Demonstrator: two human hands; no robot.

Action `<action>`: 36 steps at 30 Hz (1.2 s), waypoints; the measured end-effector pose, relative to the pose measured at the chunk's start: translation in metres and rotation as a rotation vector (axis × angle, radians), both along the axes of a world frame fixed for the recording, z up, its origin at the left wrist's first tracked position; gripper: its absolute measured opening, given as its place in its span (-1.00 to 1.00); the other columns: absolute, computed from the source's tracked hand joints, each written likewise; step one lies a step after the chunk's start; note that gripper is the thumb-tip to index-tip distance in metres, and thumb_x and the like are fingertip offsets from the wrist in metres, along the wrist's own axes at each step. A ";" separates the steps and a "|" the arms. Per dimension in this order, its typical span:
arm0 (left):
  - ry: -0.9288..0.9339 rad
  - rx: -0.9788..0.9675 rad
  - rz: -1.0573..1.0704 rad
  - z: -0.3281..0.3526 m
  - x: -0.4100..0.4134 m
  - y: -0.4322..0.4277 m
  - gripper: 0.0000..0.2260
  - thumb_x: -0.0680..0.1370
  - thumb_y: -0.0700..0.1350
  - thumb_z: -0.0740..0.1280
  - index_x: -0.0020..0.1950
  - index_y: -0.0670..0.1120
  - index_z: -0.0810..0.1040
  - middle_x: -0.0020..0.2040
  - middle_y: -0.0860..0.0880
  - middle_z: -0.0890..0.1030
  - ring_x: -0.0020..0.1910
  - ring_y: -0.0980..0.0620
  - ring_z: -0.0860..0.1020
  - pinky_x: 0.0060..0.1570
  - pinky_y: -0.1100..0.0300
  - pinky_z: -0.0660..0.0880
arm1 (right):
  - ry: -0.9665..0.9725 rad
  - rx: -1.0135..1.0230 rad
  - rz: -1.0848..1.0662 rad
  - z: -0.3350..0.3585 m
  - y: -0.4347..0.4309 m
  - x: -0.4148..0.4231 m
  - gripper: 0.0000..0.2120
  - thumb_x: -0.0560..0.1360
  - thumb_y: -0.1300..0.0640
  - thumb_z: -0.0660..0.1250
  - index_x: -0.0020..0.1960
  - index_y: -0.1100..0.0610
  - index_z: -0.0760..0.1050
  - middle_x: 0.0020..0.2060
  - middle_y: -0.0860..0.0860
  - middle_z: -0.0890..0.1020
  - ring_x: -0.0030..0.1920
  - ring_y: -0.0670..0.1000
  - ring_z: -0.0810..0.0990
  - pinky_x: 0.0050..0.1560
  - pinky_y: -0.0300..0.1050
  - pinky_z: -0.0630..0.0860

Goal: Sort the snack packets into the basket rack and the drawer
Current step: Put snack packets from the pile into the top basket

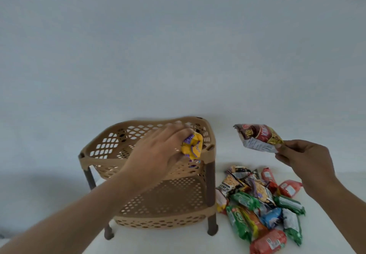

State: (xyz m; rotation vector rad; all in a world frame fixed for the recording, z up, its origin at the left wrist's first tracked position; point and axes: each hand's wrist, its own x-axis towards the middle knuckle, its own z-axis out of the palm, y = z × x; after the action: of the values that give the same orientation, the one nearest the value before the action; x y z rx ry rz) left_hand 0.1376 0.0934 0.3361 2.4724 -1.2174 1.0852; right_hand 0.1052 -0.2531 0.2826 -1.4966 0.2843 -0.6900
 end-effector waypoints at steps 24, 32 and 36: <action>0.332 0.739 0.220 -0.016 0.145 0.014 -0.42 0.53 -0.21 0.36 0.43 0.24 0.27 0.35 0.06 0.46 0.15 -0.05 0.56 -0.28 0.08 0.55 | 0.011 -0.350 0.176 0.063 0.112 0.084 -0.92 0.44 0.21 0.48 -0.23 0.13 0.67 -0.38 0.03 0.69 -0.34 0.01 0.70 -0.25 -0.19 0.59; 0.509 0.629 0.153 -0.021 0.150 0.020 -0.33 0.49 -0.31 0.37 0.46 0.22 0.28 0.43 0.08 0.40 0.35 -0.01 0.42 0.11 0.02 0.51 | 0.062 -0.552 0.198 0.067 0.140 0.141 -0.83 0.42 0.23 0.47 -0.34 0.11 0.62 -0.46 -0.02 0.66 -0.42 -0.05 0.68 -0.28 -0.18 0.60; 0.329 0.478 0.258 -0.016 0.149 0.034 -0.50 0.54 -0.24 0.28 0.38 0.22 0.39 0.35 0.11 0.51 0.25 -0.01 0.52 0.06 0.02 0.53 | 0.079 -0.630 0.216 0.065 0.155 0.163 -0.82 0.42 0.24 0.45 -0.35 0.10 0.62 -0.46 -0.06 0.66 -0.41 -0.07 0.68 -0.24 -0.12 0.62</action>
State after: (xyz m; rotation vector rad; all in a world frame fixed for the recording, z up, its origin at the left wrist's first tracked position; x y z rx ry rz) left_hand 0.2870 0.1273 0.3205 3.0753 -1.1826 0.4248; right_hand 0.2679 -0.0981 0.3475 -2.1204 -0.0497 -0.5703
